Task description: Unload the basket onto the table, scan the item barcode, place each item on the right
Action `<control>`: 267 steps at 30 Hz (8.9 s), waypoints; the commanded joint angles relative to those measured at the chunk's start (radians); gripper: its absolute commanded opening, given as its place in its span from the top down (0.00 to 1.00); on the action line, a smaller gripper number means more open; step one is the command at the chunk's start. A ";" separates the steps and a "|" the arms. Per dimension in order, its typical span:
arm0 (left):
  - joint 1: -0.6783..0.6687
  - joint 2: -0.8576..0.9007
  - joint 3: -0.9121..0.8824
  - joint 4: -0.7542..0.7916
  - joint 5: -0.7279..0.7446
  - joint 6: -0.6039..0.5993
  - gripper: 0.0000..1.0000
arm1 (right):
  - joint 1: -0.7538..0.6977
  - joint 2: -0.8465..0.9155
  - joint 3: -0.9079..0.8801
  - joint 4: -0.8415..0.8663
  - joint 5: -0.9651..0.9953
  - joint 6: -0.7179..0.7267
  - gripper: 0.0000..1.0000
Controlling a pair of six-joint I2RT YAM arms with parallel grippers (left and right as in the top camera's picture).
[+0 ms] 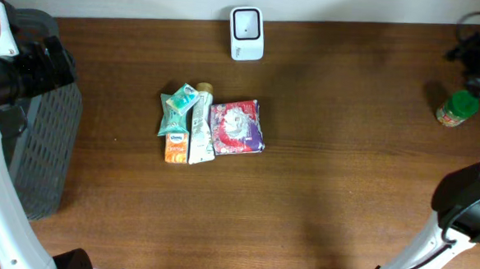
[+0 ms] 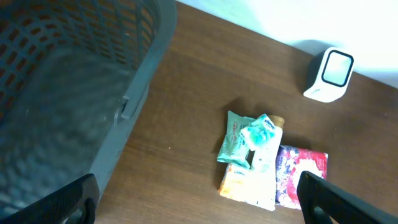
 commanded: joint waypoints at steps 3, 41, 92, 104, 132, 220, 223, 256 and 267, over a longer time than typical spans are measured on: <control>0.004 -0.012 0.010 -0.001 0.000 -0.005 0.01 | 0.299 -0.011 0.006 -0.106 -0.119 -0.277 0.15; 0.004 -0.012 0.010 -0.002 0.000 -0.005 0.01 | 0.734 0.006 -0.491 0.223 -0.152 -0.227 0.01; 0.004 -0.013 0.010 -0.001 0.000 -0.005 0.01 | 0.784 0.153 -0.251 -0.135 0.055 -0.374 0.96; 0.004 -0.013 0.010 -0.002 0.000 -0.005 0.01 | 0.823 0.153 -0.141 -0.326 0.816 0.006 0.95; 0.004 -0.012 0.010 -0.001 0.000 -0.005 0.01 | 0.494 0.153 -0.158 -0.154 -0.322 -0.579 0.01; 0.004 -0.013 0.010 -0.002 0.000 -0.005 0.01 | 0.950 0.004 -0.199 -0.079 0.318 -0.187 0.01; 0.004 -0.013 0.010 -0.002 0.000 -0.005 0.01 | 0.830 0.004 -0.137 -0.122 0.317 -0.189 0.01; 0.004 -0.013 0.010 -0.002 0.000 -0.005 0.01 | 0.602 -0.009 -0.437 0.644 -0.490 0.007 0.96; 0.004 -0.013 0.010 -0.002 0.000 -0.005 0.01 | 0.721 0.233 -0.427 1.532 0.060 0.590 0.96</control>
